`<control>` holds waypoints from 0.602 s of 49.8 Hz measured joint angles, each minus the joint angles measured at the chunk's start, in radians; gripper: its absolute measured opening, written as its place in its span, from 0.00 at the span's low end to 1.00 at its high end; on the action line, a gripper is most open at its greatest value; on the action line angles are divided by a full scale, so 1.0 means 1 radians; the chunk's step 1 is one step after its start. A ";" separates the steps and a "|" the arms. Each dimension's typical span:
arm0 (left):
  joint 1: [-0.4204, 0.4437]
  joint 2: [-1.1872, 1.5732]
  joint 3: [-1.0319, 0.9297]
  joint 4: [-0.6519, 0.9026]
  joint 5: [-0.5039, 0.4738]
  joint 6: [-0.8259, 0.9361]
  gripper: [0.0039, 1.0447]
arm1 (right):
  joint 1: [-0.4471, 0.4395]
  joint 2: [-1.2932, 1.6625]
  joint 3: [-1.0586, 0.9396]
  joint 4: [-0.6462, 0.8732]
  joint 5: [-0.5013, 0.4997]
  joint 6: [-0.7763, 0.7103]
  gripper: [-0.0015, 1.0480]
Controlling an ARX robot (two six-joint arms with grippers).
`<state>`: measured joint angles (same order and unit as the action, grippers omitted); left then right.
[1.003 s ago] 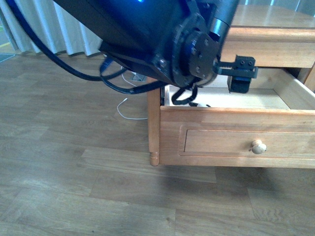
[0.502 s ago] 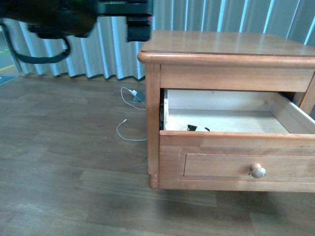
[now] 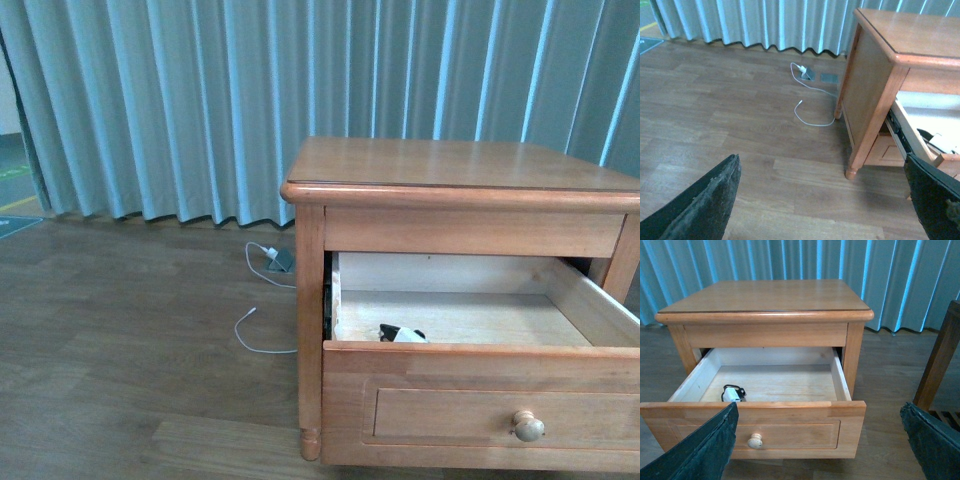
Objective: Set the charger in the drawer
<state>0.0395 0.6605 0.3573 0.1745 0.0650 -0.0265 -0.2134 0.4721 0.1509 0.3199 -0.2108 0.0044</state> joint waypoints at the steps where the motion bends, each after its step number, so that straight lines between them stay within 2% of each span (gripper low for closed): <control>1: 0.001 -0.006 0.000 0.000 0.001 -0.002 0.95 | 0.000 0.000 0.000 0.000 0.000 0.000 0.92; 14: 0.002 -0.010 -0.004 0.004 0.003 -0.002 0.94 | 0.000 0.000 0.000 0.000 0.000 0.000 0.92; 16: -0.021 -0.021 -0.044 0.103 -0.055 0.005 0.85 | 0.000 0.000 0.000 0.000 0.000 0.000 0.92; 18: -0.032 -0.043 -0.087 0.164 -0.062 0.009 0.74 | 0.000 0.000 0.000 0.000 0.000 0.000 0.92; 26: -0.038 -0.130 -0.190 0.180 -0.065 0.018 0.37 | 0.000 0.000 0.000 0.000 0.000 0.000 0.92; 30: -0.038 -0.161 -0.215 0.179 -0.065 0.019 0.23 | 0.000 0.000 0.000 0.000 0.000 0.000 0.92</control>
<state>0.0017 0.4999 0.1425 0.3531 0.0002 -0.0078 -0.2134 0.4717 0.1509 0.3199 -0.2108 0.0044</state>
